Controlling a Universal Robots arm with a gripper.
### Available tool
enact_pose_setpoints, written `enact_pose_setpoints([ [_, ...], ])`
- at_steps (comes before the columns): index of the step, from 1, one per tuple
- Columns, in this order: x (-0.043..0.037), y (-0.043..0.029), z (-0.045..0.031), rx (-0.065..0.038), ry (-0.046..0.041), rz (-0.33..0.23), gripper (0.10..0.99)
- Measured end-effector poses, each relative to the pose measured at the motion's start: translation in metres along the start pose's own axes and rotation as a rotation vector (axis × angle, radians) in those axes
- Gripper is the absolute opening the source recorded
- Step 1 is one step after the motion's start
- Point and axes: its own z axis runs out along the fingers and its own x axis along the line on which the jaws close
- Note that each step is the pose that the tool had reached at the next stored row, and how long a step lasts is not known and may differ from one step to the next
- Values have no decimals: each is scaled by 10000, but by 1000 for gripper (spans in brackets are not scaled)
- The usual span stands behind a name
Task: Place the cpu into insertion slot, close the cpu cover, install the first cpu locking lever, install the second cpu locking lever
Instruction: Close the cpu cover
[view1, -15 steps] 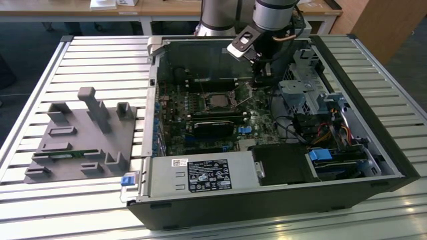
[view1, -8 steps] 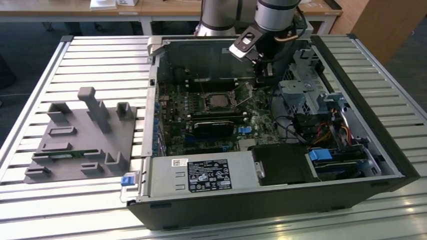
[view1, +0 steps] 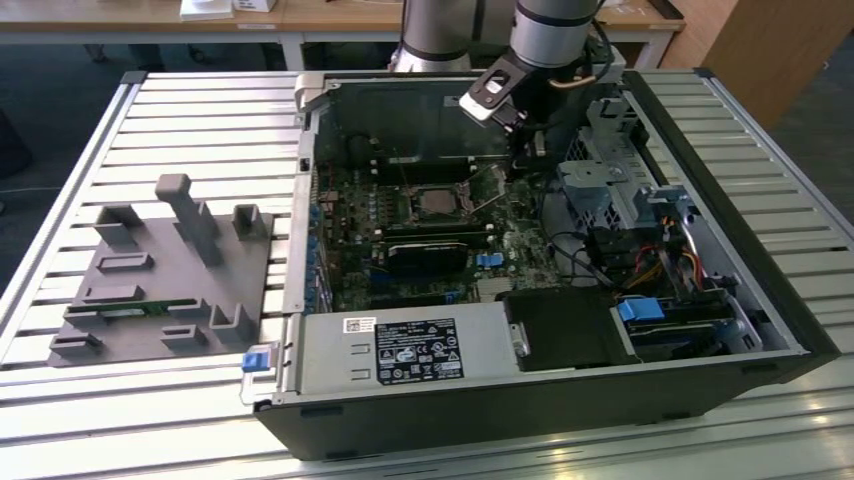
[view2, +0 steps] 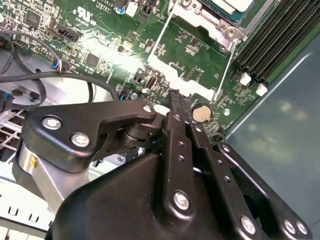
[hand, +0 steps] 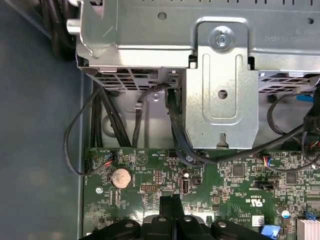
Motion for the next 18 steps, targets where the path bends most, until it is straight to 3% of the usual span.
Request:
enact_pose_setpoints([
  [18,1,-317,7,1,-3,-1,106],
])
